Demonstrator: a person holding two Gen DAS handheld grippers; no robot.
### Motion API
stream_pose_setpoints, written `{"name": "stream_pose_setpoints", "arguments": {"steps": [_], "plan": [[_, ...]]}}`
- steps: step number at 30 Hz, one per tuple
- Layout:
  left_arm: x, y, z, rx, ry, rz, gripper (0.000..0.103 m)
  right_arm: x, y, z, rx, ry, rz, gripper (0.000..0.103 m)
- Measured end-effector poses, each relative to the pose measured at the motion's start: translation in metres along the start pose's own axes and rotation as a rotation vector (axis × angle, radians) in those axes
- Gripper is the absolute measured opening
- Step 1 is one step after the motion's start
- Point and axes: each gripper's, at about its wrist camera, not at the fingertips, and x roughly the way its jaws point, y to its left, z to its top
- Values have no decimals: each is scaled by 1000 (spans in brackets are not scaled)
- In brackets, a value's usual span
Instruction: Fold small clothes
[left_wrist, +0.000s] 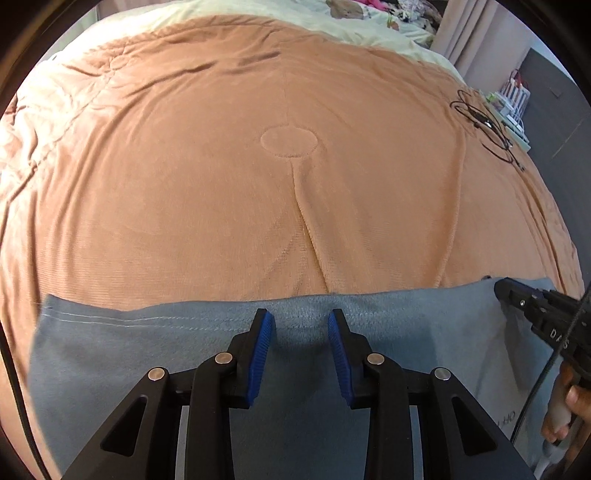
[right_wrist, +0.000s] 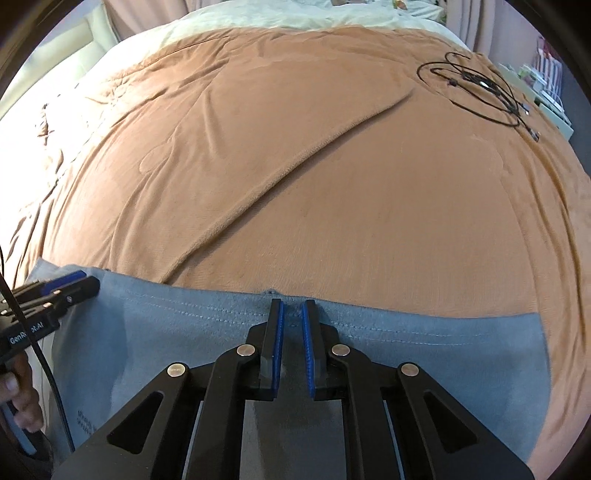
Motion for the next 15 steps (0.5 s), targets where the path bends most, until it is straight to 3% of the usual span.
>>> {"name": "stream_pose_setpoints", "arguments": {"steps": [6,10,15], "plan": [[-37,28,-14,3,-31,6,35,-35,-20,-15,13,-21,35,8],[-58,57,-26,1,-43,58,35,-57,-42,-35,23,-11,29,8],[-77,89,-42,-20,-43,102,35,-78,-73,-59,50,-6,-4,26]]}}
